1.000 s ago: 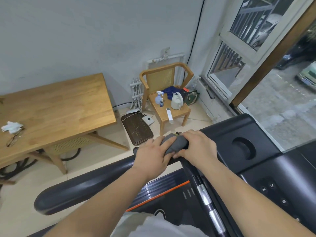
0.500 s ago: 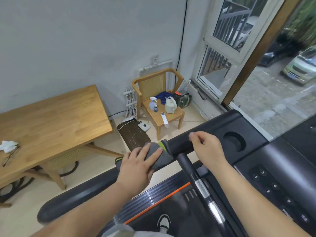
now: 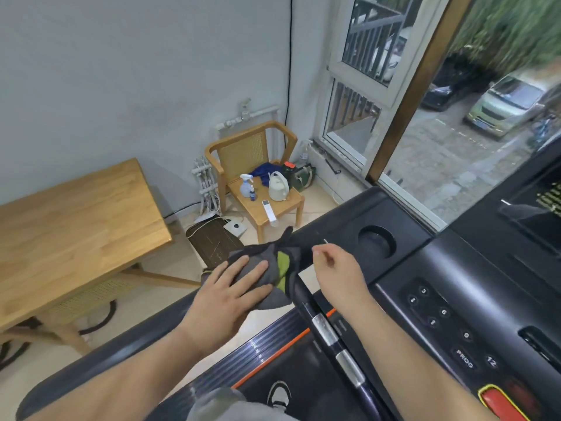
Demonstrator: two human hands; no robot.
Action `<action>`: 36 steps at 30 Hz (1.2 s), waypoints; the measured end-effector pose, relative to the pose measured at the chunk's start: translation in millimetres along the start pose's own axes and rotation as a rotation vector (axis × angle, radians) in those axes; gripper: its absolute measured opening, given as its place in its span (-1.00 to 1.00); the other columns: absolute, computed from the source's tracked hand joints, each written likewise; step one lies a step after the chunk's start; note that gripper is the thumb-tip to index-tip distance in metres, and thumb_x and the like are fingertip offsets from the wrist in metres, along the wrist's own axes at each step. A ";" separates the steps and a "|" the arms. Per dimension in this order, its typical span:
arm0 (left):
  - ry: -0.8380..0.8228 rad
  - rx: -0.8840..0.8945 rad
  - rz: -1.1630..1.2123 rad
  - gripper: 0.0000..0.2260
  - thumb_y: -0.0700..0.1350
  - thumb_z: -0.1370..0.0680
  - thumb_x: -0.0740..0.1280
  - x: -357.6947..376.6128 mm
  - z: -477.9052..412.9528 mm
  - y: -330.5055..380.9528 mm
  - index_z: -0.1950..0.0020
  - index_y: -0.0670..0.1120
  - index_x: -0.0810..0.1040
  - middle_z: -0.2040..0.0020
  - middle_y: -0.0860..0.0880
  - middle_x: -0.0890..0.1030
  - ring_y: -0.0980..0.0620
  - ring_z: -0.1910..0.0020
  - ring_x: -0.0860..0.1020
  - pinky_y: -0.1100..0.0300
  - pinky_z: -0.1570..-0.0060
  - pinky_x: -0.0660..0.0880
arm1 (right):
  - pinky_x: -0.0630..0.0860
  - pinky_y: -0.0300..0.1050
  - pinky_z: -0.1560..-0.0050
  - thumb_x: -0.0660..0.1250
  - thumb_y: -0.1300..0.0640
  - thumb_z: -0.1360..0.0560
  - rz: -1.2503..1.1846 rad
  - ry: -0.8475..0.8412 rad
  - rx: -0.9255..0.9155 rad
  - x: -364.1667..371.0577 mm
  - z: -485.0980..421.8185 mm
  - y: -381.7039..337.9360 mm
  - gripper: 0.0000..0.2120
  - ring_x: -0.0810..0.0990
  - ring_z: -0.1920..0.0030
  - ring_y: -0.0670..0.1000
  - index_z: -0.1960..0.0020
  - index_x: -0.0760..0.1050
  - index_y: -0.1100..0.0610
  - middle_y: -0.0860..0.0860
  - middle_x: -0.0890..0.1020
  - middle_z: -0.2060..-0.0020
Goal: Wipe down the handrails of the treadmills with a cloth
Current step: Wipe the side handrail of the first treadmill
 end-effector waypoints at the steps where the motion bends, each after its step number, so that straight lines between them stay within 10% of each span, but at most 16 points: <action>1: 0.005 -0.008 0.001 -0.44 0.03 -0.53 0.47 0.3 6.7 -3.9 -0.49 0.24 0.39 -0.63 0.05 0.27 -0.22 -0.58 0.27 -0.23 -0.48 0.30 | 0.39 -0.42 0.14 0.20 0.05 -0.68 -0.006 -0.013 -0.007 3.1 3.8 0.5 -0.80 0.51 0.12 -0.18 -0.08 0.60 0.05 -0.07 0.61 0.07; 6: -0.037 -0.157 0.116 -0.61 0.07 -0.60 0.32 -13.3 -25.3 9.8 -0.41 0.32 0.40 -0.60 0.02 0.28 -0.25 -0.56 0.23 -0.24 -0.46 0.28 | 0.55 0.00 0.06 0.14 -0.11 -0.67 0.005 0.058 -0.066 22.4 18.2 2.4 -0.67 0.54 0.16 -0.07 0.22 0.44 -0.04 -0.08 0.52 0.24; 13: -0.004 -0.128 0.140 -0.55 0.01 -0.60 0.32 -5.3 8.4 6.3 -0.47 0.28 0.37 -0.63 0.08 0.19 -0.18 -0.62 0.12 -0.25 -0.52 0.17 | 0.49 -0.29 -0.07 0.20 -0.01 -0.68 0.095 0.048 -0.275 72.0 51.1 -40.6 -0.82 0.50 -0.11 -0.19 -0.21 0.55 -0.12 -0.23 0.50 -0.10; 18: -0.017 -0.016 0.457 -0.37 -0.05 -0.46 0.28 -14.8 74.5 -28.3 -0.52 0.30 0.35 -0.66 0.18 0.09 0.03 -0.66 -0.03 -0.02 -0.62 -0.07 | 0.53 -0.26 -0.17 0.22 -0.04 -0.68 -0.067 -0.066 -0.105 136.1 76.5 -44.9 -0.73 0.49 -0.19 -0.21 -0.36 0.45 -0.05 -0.15 0.38 -0.22; 26: 0.073 -0.363 0.806 -0.57 -0.24 -0.55 0.30 -14.2 144.7 -119.4 -0.39 0.07 0.56 -0.52 0.07 0.40 0.10 -0.49 0.35 0.20 -0.49 0.26 | 0.06 0.17 -0.57 0.26 -0.40 -0.52 0.242 0.211 0.147 226.5 99.2 -73.4 0.01 -0.06 -0.53 0.18 -0.66 -0.13 0.14 0.07 -0.09 -0.56; 36: 0.022 -0.427 0.894 -0.59 -0.27 -0.62 0.27 13.1 221.3 -170.4 -0.45 -0.02 0.51 -0.50 0.08 0.39 0.12 -0.51 0.30 0.68 -0.26 -0.03 | 0.16 0.08 -0.53 0.11 -0.30 -0.63 -0.077 0.308 0.452 330.1 173.5 -84.7 -0.07 0.11 -0.58 0.23 -0.64 -0.29 0.24 0.18 -0.05 -0.62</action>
Point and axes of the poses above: each hand's wrist, its own z-axis away from the middle knuckle, its own x-axis out of the palm, y = z × x, the point moved 5 cm from there along -z, towards the middle knuckle
